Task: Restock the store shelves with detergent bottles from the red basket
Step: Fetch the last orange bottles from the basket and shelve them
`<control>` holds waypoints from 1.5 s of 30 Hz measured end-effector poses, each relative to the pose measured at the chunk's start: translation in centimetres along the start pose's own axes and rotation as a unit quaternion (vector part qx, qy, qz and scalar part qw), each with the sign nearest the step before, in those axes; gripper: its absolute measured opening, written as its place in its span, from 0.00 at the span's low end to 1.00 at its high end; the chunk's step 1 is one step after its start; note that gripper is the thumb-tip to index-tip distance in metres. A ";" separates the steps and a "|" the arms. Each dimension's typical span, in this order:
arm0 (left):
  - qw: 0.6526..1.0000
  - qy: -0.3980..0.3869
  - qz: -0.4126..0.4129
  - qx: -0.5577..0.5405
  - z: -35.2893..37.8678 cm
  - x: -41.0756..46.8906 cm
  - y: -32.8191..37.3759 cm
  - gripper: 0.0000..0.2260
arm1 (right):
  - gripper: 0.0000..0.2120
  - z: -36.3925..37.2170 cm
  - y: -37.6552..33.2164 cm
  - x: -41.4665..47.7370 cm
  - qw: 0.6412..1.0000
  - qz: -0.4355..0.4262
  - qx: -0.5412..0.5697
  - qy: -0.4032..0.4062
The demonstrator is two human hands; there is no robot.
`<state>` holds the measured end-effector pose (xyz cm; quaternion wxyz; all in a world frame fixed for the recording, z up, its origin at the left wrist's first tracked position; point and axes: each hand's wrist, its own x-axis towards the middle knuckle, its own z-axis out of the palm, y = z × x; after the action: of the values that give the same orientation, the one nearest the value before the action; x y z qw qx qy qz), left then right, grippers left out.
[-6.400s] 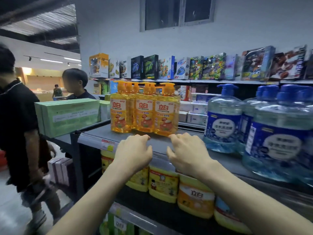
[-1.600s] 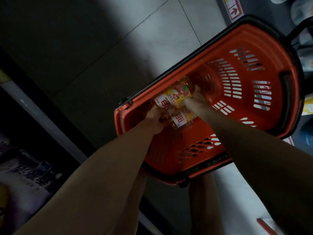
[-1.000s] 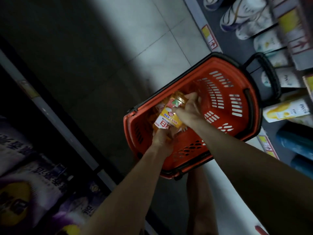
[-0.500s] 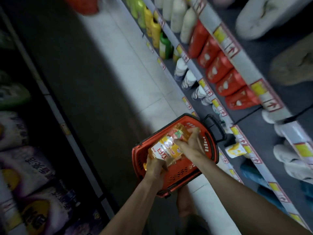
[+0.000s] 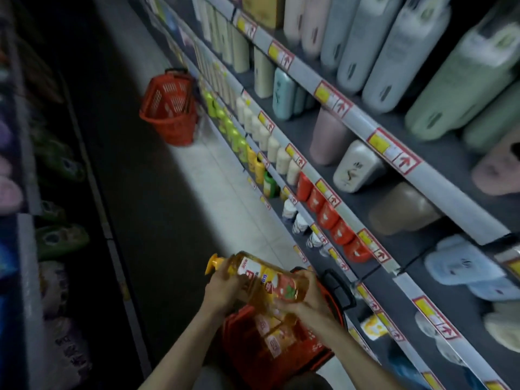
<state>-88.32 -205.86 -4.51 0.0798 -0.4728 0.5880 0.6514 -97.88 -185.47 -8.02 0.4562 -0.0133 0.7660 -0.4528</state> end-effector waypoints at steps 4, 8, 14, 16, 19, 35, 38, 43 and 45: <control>0.996 0.037 0.074 0.024 -1.8 -1.7 3.1 0.25 | 0.39 -0.4 -3.8 -1.3 0.997 -0.034 0.070 0.009; 0.977 0.099 0.160 -0.100 -3.4 -3.8 3.9 0.28 | 0.51 -0.2 -7.3 -1.2 0.988 -0.057 0.142 -0.005; 0.927 0.015 0.082 -0.365 -4.0 -7.8 7.0 0.25 | 0.50 0.8 -12.5 -1.8 0.974 -0.106 0.164 -0.114; 0.913 0.045 0.122 -0.388 -3.9 -9.8 7.4 0.19 | 0.49 1.2 -14.1 -2.6 0.966 -0.118 0.163 -0.166; 0.887 0.133 0.182 -0.404 -3.5 -13.0 7.5 0.18 | 0.50 1.6 -15.5 -3.8 0.954 -0.131 0.135 -0.234; 0.760 0.512 0.259 -0.306 -1.1 -35.7 -3.5 0.19 | 0.35 10.2 -17.2 -18.3 0.763 -0.302 -0.166 -0.547; 0.739 0.547 0.241 -0.310 0.8 -39.8 -6.5 0.19 | 0.37 12.6 -16.1 -22.7 0.685 -0.327 -0.233 -0.608; 0.688 0.616 0.220 -0.315 5.3 -47.1 -12.1 0.16 | 0.28 14.3 -10.7 -30.3 0.592 -0.335 -0.275 -0.679; 0.668 0.642 0.214 -0.310 7.7 -50.4 -14.1 0.16 | 0.34 14.1 -7.8 -33.5 0.577 -0.339 -0.259 -0.697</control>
<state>-55.75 -172.44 20.48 -0.6102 -0.6331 0.3428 0.3305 -71.40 -185.14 18.07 0.6400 -0.7008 0.2367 -0.2080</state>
